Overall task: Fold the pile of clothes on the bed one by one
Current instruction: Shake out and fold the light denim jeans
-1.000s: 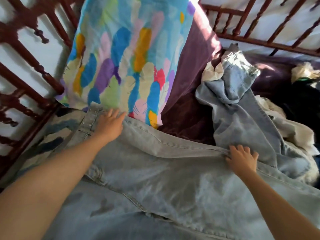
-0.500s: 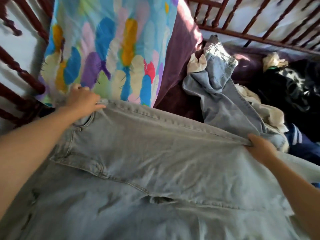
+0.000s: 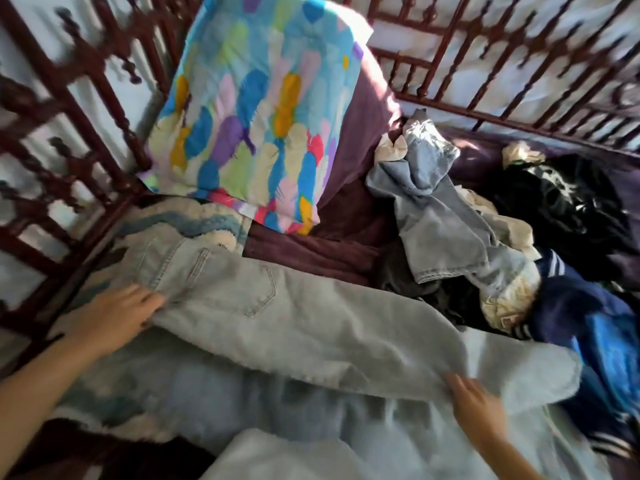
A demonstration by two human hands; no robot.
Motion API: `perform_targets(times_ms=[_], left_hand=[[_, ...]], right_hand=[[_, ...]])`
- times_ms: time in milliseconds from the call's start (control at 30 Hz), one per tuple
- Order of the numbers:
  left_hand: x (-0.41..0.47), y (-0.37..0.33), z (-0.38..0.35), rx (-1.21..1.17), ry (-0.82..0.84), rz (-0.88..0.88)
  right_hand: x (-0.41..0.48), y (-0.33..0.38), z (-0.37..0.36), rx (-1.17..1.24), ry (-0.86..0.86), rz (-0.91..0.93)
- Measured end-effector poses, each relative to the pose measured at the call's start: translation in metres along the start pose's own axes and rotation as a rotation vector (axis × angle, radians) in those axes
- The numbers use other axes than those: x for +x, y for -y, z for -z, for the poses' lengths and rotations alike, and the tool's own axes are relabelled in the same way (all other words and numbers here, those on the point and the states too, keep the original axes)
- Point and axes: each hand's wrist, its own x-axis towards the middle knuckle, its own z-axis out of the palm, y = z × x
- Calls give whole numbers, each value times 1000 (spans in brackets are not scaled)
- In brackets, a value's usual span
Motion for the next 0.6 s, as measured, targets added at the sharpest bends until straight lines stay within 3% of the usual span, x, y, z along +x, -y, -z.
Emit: perform_targets(times_ms=[33,67,167,300,400,500,533,567,600], left_hand=[[-15,-3,-11,-13,108,-16],[-27,-6,-24,7,116,-44],[-37,-5,-12,28,-25,11],[-46,5,9,39,-219,-41],[-75,17,3,45,-234,41],[-114,1,-19,46,-117,118],[-117,-7,-26,60,23,181],[-118,-15,-26,74,217,271],[-117,-22,-33,44,308,366]], right_hand=[[-10,5,-10,-75,100,39],[-17,10,-18,-88,170,66],[-28,21,-28,-96,273,92],[-38,17,-19,-87,209,41],[-55,-6,-32,107,86,54],[-72,-13,-52,222,280,23],[-76,-1,-43,260,405,57],[-89,19,-49,289,436,53],[-95,36,-49,385,396,9]])
